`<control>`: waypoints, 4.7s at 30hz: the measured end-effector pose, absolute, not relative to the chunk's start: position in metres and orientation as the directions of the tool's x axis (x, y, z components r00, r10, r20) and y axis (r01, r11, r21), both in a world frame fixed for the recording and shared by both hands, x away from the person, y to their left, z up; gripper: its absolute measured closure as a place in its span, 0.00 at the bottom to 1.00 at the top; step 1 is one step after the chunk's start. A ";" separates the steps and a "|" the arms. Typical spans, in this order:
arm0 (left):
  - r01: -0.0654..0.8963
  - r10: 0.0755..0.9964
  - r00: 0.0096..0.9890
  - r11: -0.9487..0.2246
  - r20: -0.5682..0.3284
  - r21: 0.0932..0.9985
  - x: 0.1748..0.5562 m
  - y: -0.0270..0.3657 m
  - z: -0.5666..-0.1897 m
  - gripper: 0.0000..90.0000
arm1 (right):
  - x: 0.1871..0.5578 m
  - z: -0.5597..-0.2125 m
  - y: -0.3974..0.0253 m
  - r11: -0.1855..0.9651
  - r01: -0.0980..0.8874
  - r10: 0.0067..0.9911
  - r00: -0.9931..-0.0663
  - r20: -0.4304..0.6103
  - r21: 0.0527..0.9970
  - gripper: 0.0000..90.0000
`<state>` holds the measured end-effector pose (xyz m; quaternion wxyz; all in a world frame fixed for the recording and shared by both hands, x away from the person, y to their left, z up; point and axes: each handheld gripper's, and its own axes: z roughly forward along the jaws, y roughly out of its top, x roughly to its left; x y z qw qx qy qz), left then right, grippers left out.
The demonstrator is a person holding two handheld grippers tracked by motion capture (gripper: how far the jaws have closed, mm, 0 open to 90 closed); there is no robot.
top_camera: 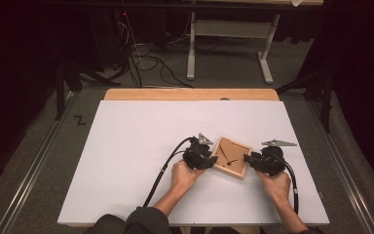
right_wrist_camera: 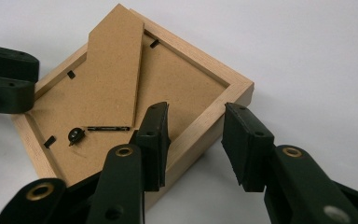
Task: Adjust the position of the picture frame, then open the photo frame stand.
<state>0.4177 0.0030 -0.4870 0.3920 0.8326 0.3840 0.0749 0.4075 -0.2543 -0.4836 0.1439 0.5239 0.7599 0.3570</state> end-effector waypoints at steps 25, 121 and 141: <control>0.589 0.718 0.677 -0.397 -0.162 0.704 0.409 0.032 -0.489 0.84 | 0.405 -0.483 -0.221 0.269 0.675 0.879 -0.463 0.112 0.687 0.71; 0.617 0.726 0.656 -0.357 -0.207 0.701 0.380 0.084 -0.490 0.75 | 0.394 -0.469 -0.144 0.435 0.548 0.763 -0.646 0.031 0.715 0.46; 0.618 0.725 0.658 -0.365 -0.204 0.696 0.378 0.081 -0.489 0.76 | 0.407 -0.477 -0.121 0.463 0.560 0.760 -0.650 0.017 0.687 0.41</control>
